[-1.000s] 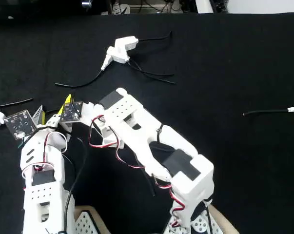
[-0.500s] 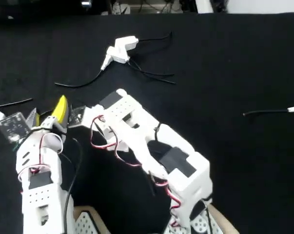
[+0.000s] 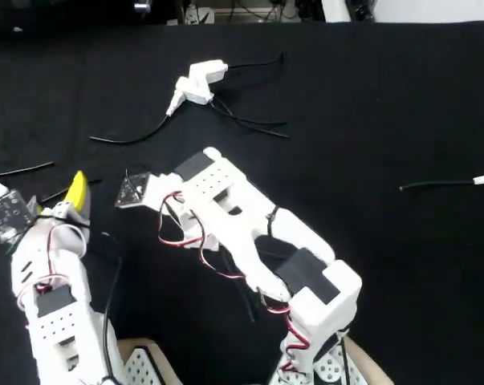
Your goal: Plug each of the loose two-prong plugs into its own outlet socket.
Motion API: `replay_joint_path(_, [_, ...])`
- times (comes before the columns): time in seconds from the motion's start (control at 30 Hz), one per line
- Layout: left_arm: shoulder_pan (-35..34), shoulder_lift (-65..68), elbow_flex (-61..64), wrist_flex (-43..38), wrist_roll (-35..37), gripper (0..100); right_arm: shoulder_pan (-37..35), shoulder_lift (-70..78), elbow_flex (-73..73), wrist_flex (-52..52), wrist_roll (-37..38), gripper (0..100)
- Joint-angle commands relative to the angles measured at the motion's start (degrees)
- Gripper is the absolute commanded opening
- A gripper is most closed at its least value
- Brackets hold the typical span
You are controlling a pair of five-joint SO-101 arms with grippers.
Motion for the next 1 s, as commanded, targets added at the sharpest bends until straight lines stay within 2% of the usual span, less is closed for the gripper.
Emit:
replay_joint_path(0.0, [-4.7, -0.5, 0.9, 2.8, -0.6, 33, 1.0, -2.8, 2.2, -3.3, -0.2, 12.8])
replay_joint_path(0.4, [-5.1, -0.5, 0.9, 2.7, -0.6, 33, 0.8, -0.9, 13.4, -11.8, -0.4, 12.8])
replay_joint_path(0.77, [-5.3, -0.6, 0.7, 2.7, -0.5, 33, 0.8, 5.0, 7.3, -8.0, -2.4, 12.2])
replay_joint_path(0.9, [-5.3, -0.6, 0.7, 2.7, -0.5, 33, 0.8, 5.9, 6.3, -7.9, -3.5, 1.4])
replay_joint_path(0.97, [-5.3, -0.6, 0.7, 2.7, -0.5, 33, 0.8, 5.9, 6.3, -7.9, -3.5, 2.3])
